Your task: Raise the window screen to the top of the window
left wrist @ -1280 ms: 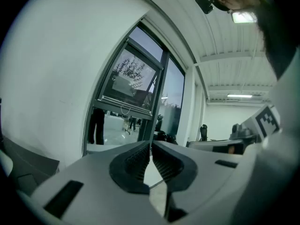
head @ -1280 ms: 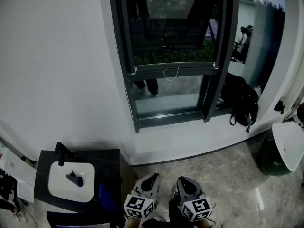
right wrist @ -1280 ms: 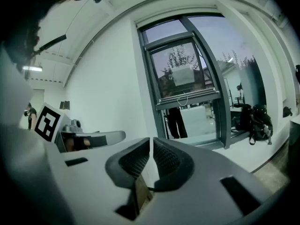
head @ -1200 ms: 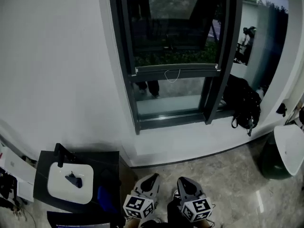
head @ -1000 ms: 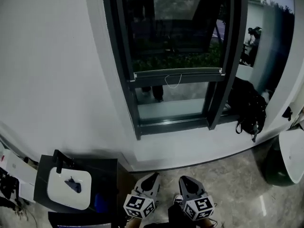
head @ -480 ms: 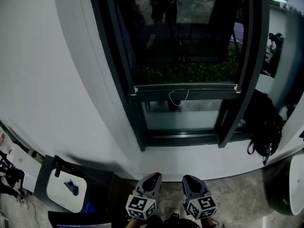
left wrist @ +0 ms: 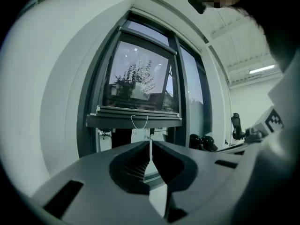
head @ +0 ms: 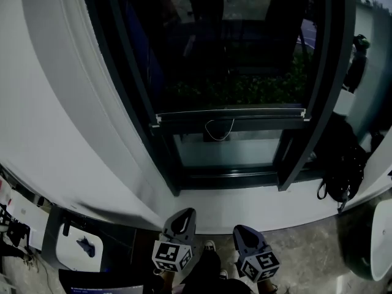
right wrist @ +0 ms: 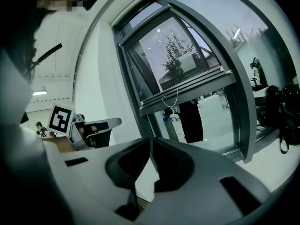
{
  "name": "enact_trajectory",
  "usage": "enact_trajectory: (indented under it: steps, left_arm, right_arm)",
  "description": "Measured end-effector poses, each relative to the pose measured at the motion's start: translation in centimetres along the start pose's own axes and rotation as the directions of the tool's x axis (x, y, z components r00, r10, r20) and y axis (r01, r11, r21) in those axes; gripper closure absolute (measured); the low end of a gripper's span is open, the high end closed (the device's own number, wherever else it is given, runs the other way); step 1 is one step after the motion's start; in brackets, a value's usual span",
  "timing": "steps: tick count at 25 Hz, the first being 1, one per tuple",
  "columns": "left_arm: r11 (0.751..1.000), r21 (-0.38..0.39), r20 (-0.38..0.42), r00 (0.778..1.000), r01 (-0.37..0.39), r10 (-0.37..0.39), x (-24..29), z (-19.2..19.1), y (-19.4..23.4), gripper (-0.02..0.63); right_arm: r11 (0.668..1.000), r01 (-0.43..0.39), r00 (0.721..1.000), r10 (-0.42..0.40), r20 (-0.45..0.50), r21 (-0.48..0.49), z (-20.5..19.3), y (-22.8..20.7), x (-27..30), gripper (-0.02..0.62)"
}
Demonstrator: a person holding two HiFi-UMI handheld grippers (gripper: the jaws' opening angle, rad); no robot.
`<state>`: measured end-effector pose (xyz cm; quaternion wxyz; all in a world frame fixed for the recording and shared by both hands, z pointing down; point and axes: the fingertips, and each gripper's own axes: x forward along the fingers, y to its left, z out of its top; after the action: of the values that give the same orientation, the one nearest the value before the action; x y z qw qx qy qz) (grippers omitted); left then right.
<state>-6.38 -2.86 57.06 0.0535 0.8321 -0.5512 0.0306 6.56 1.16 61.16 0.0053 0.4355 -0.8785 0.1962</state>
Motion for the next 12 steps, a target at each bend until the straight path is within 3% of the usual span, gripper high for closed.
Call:
enact_trajectory:
  steps: [6, 12]
  left_arm:
    - [1.0, 0.03, 0.059, 0.998, -0.009, 0.007, 6.9, 2.4, 3.7, 0.603]
    - [0.996, 0.084, 0.114, 0.993, 0.002, -0.011, 13.8, 6.1, 8.1, 0.604]
  right_arm:
    - [1.0, 0.025, 1.0, -0.025, 0.017, -0.004, 2.5, -4.3, 3.2, 0.568]
    - [0.993, 0.029, 0.999, -0.025, 0.034, -0.113, 7.0, -6.7, 9.5, 0.571]
